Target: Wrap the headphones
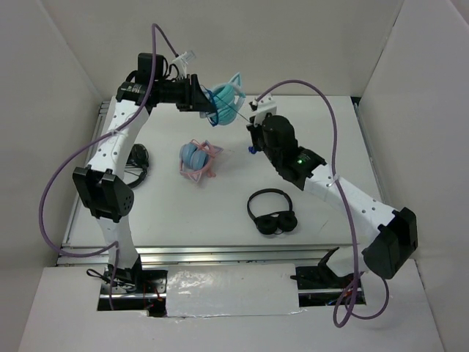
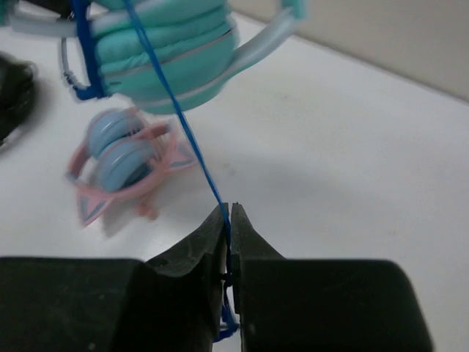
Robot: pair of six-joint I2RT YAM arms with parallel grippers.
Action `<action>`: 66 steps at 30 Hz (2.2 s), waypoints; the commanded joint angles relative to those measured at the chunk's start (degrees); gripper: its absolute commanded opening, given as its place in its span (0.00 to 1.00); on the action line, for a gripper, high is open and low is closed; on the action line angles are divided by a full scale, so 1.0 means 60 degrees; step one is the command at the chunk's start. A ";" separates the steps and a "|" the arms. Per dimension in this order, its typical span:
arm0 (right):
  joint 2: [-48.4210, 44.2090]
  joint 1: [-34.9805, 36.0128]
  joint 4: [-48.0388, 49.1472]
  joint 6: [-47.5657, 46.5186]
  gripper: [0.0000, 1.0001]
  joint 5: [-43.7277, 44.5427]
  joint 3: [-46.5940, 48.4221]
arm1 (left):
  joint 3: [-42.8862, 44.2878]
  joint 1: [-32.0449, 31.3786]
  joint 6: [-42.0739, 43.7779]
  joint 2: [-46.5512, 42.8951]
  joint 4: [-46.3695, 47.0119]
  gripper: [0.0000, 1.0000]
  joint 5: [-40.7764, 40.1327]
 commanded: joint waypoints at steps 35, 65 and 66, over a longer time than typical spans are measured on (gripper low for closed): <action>0.2597 -0.2738 1.4503 0.4299 0.00 -0.5986 -0.4754 | -0.1735 -0.1358 -0.3939 -0.2059 0.5558 0.00 0.4187; 0.5410 -0.7575 1.5227 0.9650 0.00 -1.7104 0.6199 | 0.0449 -0.5254 0.3125 -0.0960 -0.1490 0.00 -0.0687; 0.5439 -0.7545 1.4977 0.9722 0.00 -1.7267 0.6595 | 0.0435 -0.5430 0.3184 -0.0930 -0.1578 0.00 -0.0836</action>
